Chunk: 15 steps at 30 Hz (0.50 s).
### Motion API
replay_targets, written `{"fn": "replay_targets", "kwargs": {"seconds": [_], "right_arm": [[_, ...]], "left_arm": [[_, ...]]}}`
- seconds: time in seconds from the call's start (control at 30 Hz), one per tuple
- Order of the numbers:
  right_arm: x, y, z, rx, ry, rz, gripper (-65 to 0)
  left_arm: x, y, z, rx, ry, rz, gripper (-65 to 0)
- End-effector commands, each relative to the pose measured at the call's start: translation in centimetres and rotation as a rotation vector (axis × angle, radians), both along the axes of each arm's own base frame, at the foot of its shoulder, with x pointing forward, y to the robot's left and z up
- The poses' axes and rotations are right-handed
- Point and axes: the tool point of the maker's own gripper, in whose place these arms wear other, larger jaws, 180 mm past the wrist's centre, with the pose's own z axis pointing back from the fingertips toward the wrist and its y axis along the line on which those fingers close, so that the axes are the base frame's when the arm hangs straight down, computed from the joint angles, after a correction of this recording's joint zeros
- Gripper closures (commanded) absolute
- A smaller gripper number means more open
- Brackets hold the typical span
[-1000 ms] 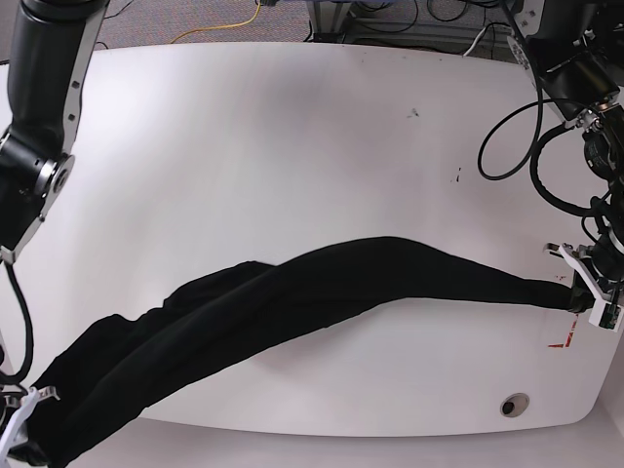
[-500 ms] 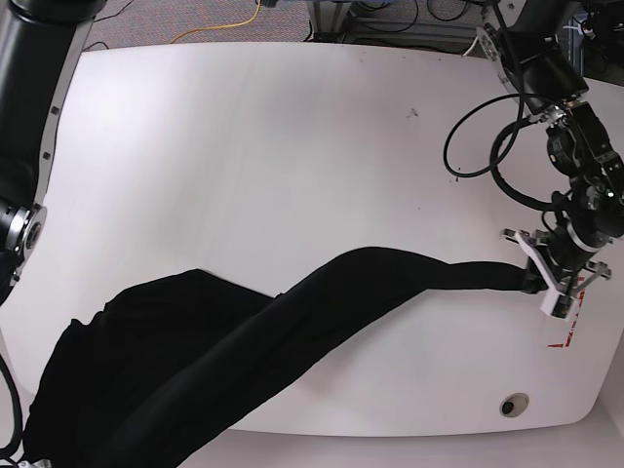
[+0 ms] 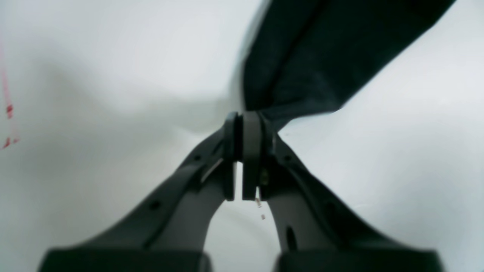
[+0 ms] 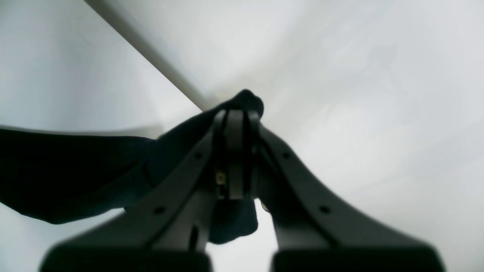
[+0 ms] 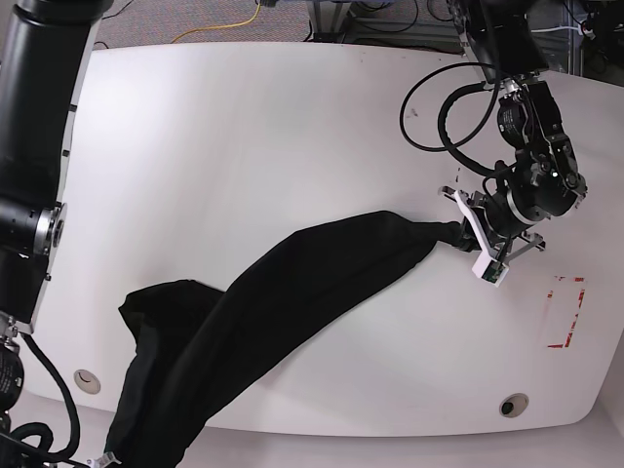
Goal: Layout the t-shirt on the table in an organized manner, then fold the t-shirt properly
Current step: 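Pull the shirt end with the left gripper away from the right gripper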
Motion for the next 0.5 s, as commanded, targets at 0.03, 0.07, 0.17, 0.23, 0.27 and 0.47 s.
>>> {"fn": "replay_targets", "kwargs": {"seconds": [0.03, 0.07, 0.17, 0.23, 0.27, 0.47], "right_arm": [[-0.4, -0.2, 2.9, 0.012, -0.077, 0.001, 0.0], [-0.4, -0.2, 2.9, 0.012, -0.077, 0.001, 0.0], [-0.4, -0.4, 2.9, 0.012, -0.077, -0.003, 0.0], [-0.4, -0.5, 3.0, 0.012, -0.079, -0.005, 0.0], [-0.4, -0.5, 3.0, 0.012, -0.079, -0.005, 0.0], [-0.4, -0.5, 3.0, 0.012, -0.079, -0.005, 0.0]], "left_arm": [[0.3, 1.3, 1.2, 0.021, -0.046, 0.005, 0.0], [0.2, 1.4, 1.1, 0.024, -0.043, 0.005, 0.0], [-0.3, 1.8, 0.6, 0.038, -0.024, 0.005, 0.0], [-1.0, 1.8, -0.1, 0.039, -0.003, 0.005, 0.0], [-1.5, 1.8, -0.6, 0.039, 0.012, 0.003, 0.0], [-4.1, -0.3, -3.4, 0.042, 0.100, -0.066, 0.0]]}}
